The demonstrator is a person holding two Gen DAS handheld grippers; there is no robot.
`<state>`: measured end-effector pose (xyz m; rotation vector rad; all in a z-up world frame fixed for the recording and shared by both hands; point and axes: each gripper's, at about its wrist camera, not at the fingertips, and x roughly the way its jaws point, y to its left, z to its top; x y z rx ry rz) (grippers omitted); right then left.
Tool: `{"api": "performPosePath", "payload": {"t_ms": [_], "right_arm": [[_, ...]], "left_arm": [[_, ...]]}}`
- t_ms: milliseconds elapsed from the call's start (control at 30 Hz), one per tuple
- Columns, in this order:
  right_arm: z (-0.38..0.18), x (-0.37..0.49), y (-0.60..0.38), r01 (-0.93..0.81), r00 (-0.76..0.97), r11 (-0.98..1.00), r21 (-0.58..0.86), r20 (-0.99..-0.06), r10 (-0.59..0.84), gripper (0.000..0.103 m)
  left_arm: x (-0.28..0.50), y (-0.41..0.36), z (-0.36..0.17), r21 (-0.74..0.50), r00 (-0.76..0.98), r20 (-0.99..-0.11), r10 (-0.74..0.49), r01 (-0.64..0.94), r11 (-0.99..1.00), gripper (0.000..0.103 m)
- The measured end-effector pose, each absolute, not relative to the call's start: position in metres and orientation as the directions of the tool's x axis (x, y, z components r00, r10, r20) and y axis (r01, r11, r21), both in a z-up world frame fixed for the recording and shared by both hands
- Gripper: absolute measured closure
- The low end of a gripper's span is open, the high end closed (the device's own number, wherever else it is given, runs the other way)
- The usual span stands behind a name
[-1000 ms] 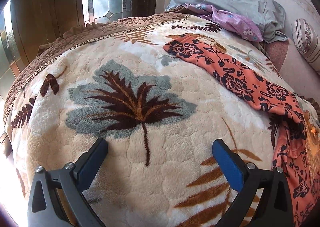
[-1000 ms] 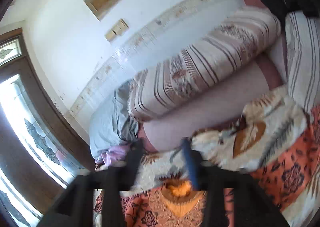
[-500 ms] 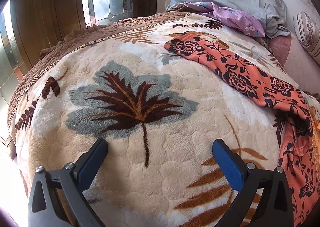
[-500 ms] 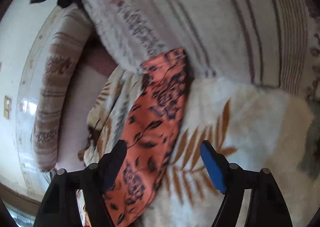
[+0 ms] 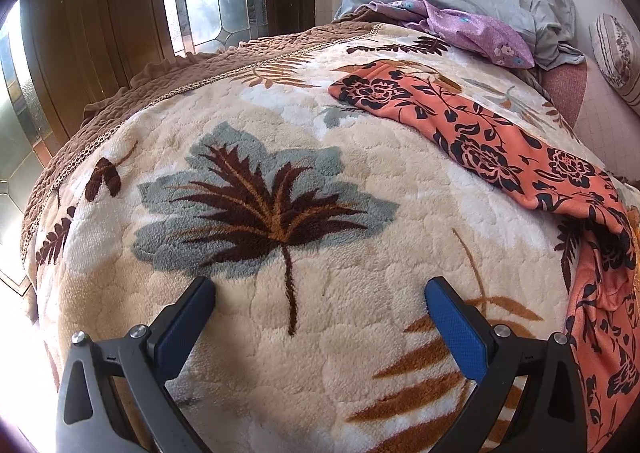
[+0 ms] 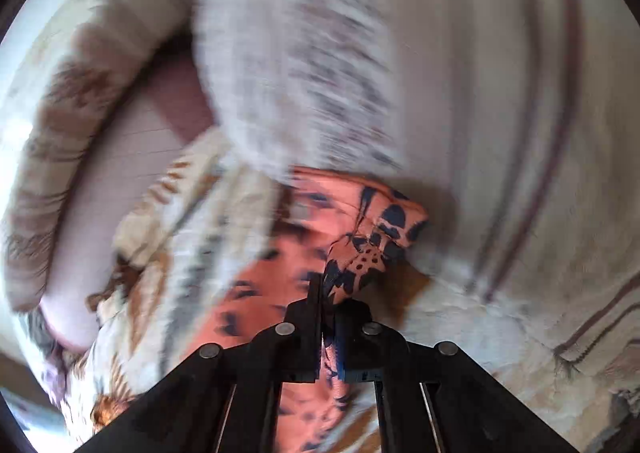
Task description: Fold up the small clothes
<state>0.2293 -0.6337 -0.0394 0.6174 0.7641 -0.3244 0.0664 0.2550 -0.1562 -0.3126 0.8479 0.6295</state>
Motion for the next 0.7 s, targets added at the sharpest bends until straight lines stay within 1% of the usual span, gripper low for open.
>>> {"api": "performPosePath", "payload": {"t_ms": [33, 100, 200, 267, 333, 400, 467, 533, 567, 600, 667, 700], "right_arm": [[-0.017, 0.231, -0.616, 0.437, 0.717, 0.807, 0.398, -0.696, -0.045, 0.099], [0.028, 0.228, -0.574, 0.318, 0.783, 0.847, 0.426, -0.622, 0.020, 0.099], [0.090, 0.218, -0.492, 0.118, 0.850, 0.876, 0.468, -0.503, 0.154, 0.098], [0.115, 0.206, -0.432, -0.005, 0.864, 0.879, 0.476, -0.441, 0.244, 0.098], [0.124, 0.188, -0.376, -0.101, 0.849, 0.855, 0.508, -0.404, 0.340, 0.098], [0.108, 0.178, -0.320, -0.151, 0.819, 0.827, 0.541, -0.400, 0.411, 0.095], [0.075, 0.175, -0.274, -0.157, 0.775, 0.796, 0.584, -0.427, 0.466, 0.095], [0.022, 0.175, -0.234, -0.118, 0.707, 0.789, 0.603, -0.507, 0.494, 0.067], [-0.010, 0.177, -0.220, -0.091, 0.662, 0.791, 0.604, -0.557, 0.502, 0.015], [-0.042, 0.178, -0.209, -0.060, 0.623, 0.803, 0.593, -0.607, 0.494, 0.001], [-0.099, 0.170, -0.203, 0.014, 0.508, 0.824, 0.567, -0.714, 0.482, 0.001], [-0.115, 0.165, -0.208, 0.049, 0.480, 0.811, 0.583, -0.726, 0.493, 0.002]], "left_arm": [[0.066, 0.256, -0.156, -0.016, 0.499, -0.775, 0.388, -0.629, 0.777, 0.000], [0.065, 0.256, -0.156, -0.024, 0.504, -0.775, 0.382, -0.628, 0.778, 0.000], [0.064, 0.258, -0.155, -0.038, 0.511, -0.774, 0.374, -0.626, 0.779, 0.000], [0.063, 0.258, -0.155, -0.045, 0.516, -0.773, 0.369, -0.625, 0.779, 0.000], [0.062, 0.259, -0.155, -0.054, 0.521, -0.772, 0.363, -0.624, 0.780, 0.000], [0.061, 0.259, -0.154, -0.064, 0.527, -0.771, 0.357, -0.622, 0.780, 0.000], [0.060, 0.260, -0.154, -0.073, 0.532, -0.770, 0.352, -0.622, 0.780, 0.000], [0.060, 0.260, -0.154, -0.078, 0.535, -0.769, 0.349, -0.621, 0.780, 0.000], [0.060, 0.260, -0.154, -0.077, 0.534, -0.770, 0.350, -0.622, 0.780, 0.000], [0.060, 0.259, -0.154, -0.076, 0.533, -0.770, 0.350, -0.621, 0.780, 0.000], [0.060, 0.260, -0.153, -0.083, 0.537, -0.770, 0.345, -0.620, 0.780, 0.000], [0.060, 0.260, -0.153, -0.088, 0.540, -0.769, 0.342, -0.620, 0.780, 0.000]]}}
